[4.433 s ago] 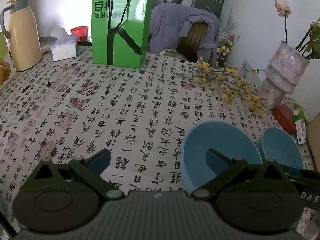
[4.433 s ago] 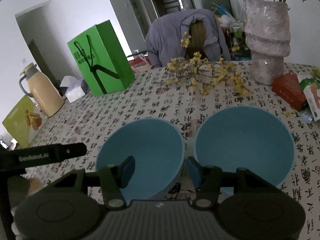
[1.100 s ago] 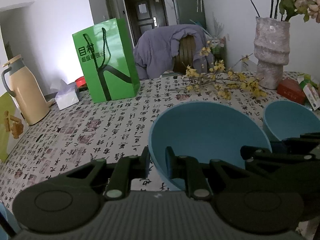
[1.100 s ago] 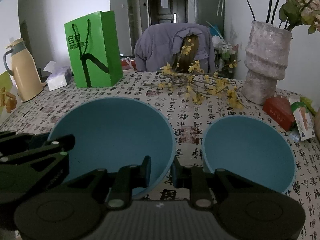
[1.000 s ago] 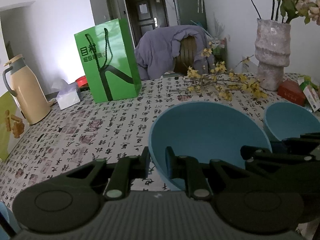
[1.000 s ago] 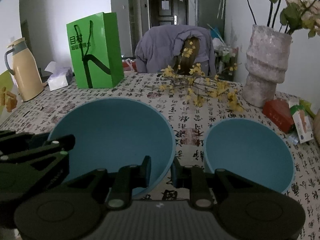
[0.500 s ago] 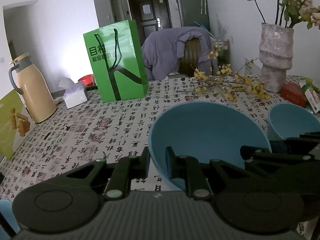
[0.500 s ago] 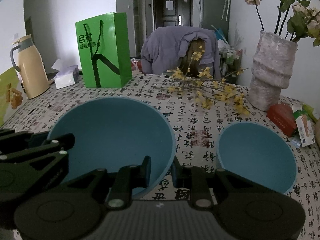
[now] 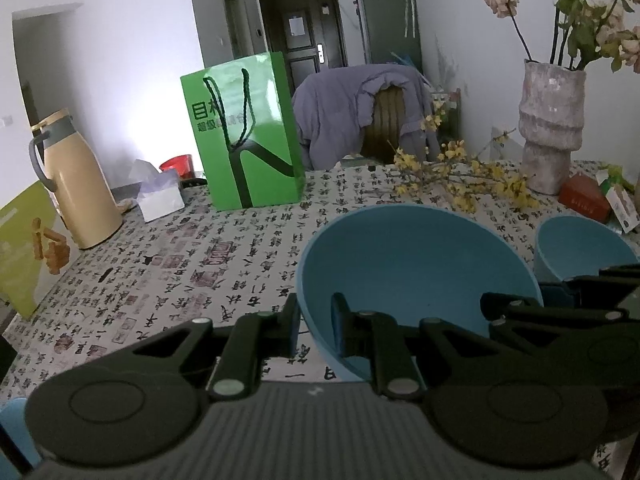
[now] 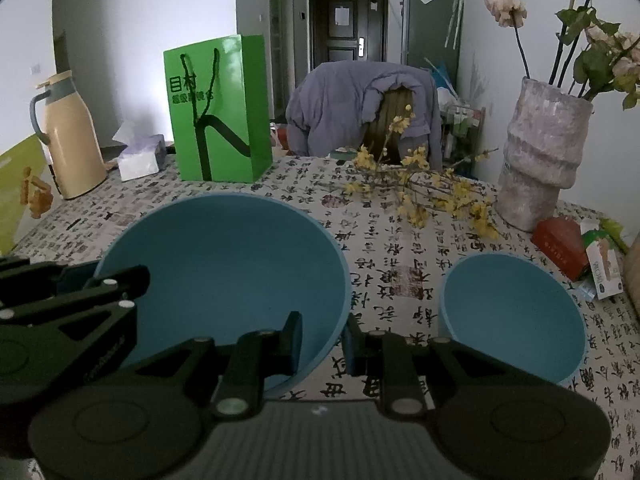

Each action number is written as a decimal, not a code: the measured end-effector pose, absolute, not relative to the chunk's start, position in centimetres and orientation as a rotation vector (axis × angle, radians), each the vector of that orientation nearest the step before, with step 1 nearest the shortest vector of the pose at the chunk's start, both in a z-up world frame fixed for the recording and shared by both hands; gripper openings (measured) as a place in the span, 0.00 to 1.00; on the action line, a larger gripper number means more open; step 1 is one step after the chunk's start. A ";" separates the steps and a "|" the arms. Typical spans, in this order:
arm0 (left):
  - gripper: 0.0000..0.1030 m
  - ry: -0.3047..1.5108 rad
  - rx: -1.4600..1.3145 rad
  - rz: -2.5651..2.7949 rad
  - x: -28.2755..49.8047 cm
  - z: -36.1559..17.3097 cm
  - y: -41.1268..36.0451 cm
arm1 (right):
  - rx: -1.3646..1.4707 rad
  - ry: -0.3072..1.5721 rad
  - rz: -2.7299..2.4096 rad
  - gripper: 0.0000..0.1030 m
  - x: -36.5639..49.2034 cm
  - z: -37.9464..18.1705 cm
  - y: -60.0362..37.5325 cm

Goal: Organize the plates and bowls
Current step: 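Lift the blue bowl off the table with both grippers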

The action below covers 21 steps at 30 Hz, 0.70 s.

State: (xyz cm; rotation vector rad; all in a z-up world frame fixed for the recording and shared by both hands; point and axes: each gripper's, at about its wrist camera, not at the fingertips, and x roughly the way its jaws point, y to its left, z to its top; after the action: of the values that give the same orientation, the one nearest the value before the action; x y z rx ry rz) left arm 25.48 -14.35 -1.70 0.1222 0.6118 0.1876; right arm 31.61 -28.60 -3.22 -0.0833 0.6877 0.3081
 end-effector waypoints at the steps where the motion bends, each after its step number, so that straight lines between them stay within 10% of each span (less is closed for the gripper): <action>1: 0.16 0.609 0.124 0.188 25.3 -1.6 -14.4 | -0.083 0.686 0.309 0.20 31.5 -3.1 -28.6; 21: 0.16 0.583 0.116 0.191 23.5 -0.5 -13.6 | -0.093 0.664 0.308 0.20 29.7 -1.9 -27.7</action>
State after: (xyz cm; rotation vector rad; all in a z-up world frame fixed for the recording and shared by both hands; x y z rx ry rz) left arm 23.52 -13.59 -0.51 0.1160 0.5835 0.1913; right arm 29.74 -27.66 -1.86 -0.0928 0.6645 0.3081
